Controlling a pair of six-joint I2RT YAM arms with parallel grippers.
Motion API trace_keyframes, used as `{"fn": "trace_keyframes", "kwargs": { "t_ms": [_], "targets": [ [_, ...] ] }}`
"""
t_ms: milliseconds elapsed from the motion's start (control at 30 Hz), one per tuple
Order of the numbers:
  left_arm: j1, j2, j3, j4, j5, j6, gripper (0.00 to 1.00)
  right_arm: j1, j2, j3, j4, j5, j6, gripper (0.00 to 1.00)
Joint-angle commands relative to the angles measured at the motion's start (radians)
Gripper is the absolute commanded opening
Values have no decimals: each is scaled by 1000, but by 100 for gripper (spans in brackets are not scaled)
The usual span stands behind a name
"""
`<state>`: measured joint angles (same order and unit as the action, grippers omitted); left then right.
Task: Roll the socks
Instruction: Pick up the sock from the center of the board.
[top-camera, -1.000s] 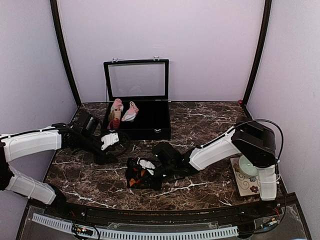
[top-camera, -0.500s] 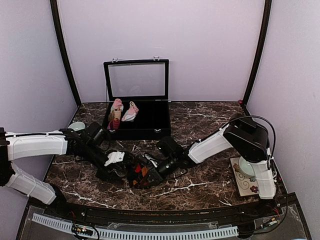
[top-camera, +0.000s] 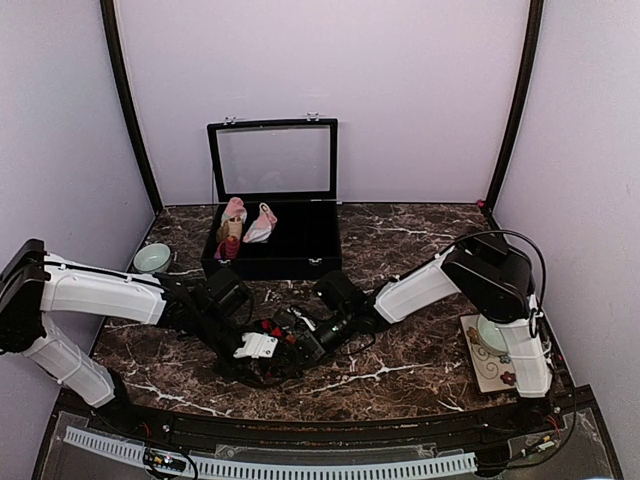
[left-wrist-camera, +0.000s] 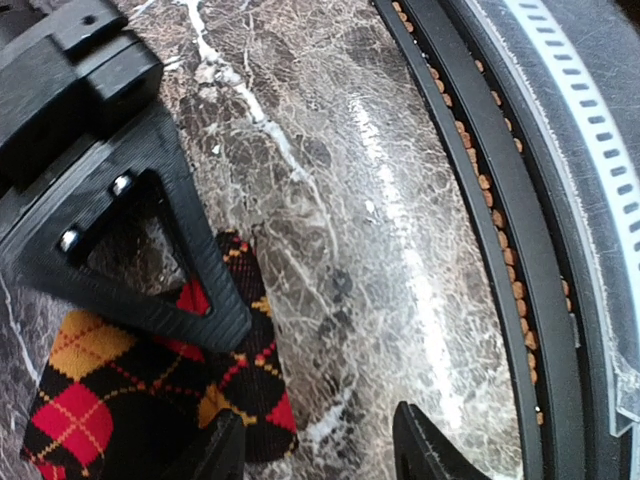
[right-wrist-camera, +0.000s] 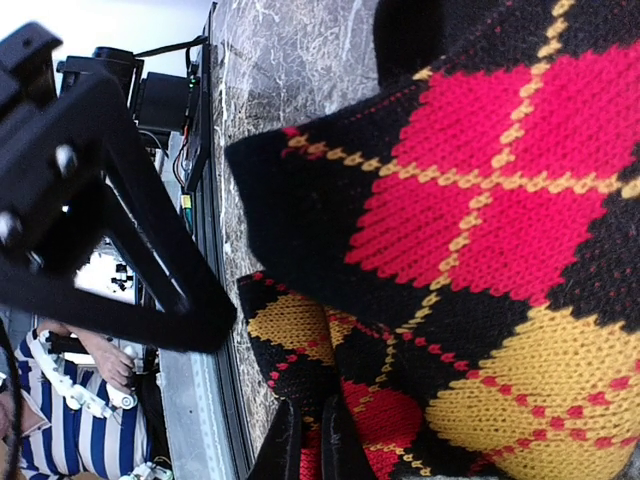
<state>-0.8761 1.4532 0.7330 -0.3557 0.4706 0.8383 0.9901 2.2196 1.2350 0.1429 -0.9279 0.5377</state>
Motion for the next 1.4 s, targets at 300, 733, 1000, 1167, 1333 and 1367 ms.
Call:
{"fn": "trace_keyframes", "kwargs": {
  "t_ms": [300, 733, 1000, 1167, 1333, 1367],
  "targets": [
    [-47, 148, 12, 117, -216, -32, 20, -4, 69, -55, -104, 132, 90, 5],
    [85, 217, 117, -150, 68, -53, 0, -24, -184, -241, -155, 486, -84, 99],
    [121, 280, 161, -215, 146, -70, 0, -24, -384, -421, -76, 804, -152, 99],
    [121, 318, 161, -233, 135, -74, 0, 71, -600, -552, 32, 1139, -219, 99],
    [138, 325, 181, -264, 220, -88, 1, 84, -734, -667, 107, 1503, -37, 99],
    [143, 332, 194, -280, 242, -89, 1, 75, -741, -677, 138, 1457, -52, 99]
  ]
}}
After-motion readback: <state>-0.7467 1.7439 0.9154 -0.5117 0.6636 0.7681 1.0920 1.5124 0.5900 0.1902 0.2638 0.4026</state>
